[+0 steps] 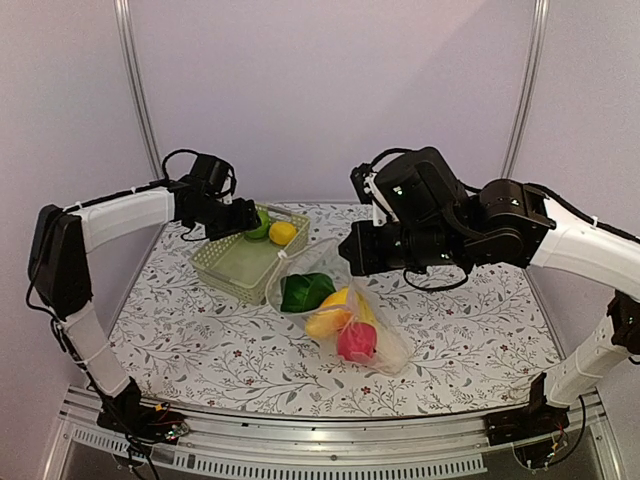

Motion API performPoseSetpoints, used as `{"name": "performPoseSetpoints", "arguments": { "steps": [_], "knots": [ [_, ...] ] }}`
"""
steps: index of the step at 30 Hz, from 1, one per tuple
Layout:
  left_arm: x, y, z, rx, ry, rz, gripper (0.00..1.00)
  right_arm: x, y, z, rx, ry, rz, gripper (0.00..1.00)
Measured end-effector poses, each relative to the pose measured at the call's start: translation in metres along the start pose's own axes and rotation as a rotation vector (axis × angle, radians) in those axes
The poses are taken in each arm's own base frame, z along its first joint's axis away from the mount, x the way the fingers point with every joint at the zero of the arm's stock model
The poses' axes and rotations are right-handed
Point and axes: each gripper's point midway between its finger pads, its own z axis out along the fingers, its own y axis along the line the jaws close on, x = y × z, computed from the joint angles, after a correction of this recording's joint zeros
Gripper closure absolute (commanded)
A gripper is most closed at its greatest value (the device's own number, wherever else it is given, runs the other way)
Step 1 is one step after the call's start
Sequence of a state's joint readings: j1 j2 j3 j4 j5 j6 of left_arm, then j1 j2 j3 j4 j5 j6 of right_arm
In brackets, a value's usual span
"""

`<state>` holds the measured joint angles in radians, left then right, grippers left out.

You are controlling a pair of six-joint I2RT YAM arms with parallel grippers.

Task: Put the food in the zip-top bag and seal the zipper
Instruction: Pick up the fake fruit from the bin.

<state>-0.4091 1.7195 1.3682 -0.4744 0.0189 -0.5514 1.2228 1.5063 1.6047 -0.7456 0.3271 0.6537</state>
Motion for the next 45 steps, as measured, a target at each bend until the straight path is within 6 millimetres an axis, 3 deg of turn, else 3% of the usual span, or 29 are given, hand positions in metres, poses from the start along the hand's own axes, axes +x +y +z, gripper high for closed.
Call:
{"name": "performPoseSetpoints", "arguments": {
  "steps": [8,17,22,40,45],
  "knots": [
    [-0.026,0.013,0.063,-0.11,-0.02,0.026,0.21,-0.002,-0.002,0.0,0.006,-0.004,0.004,1.0],
    [-0.048,0.033,0.106,-0.2,-0.037,0.063,0.2,-0.002,-0.003,0.001,0.005,-0.003,0.007,1.0],
    [-0.049,0.042,0.133,-0.241,-0.014,0.095,0.2,-0.002,-0.002,0.001,-0.001,0.0,0.01,1.0],
    [-0.056,0.059,0.17,-0.275,0.024,0.102,0.17,-0.001,0.0,0.001,-0.013,0.01,0.021,1.0],
    [-0.059,0.06,0.173,-0.275,0.022,0.101,0.17,-0.001,0.0,0.001,-0.014,0.012,0.021,1.0]
  ]
}}
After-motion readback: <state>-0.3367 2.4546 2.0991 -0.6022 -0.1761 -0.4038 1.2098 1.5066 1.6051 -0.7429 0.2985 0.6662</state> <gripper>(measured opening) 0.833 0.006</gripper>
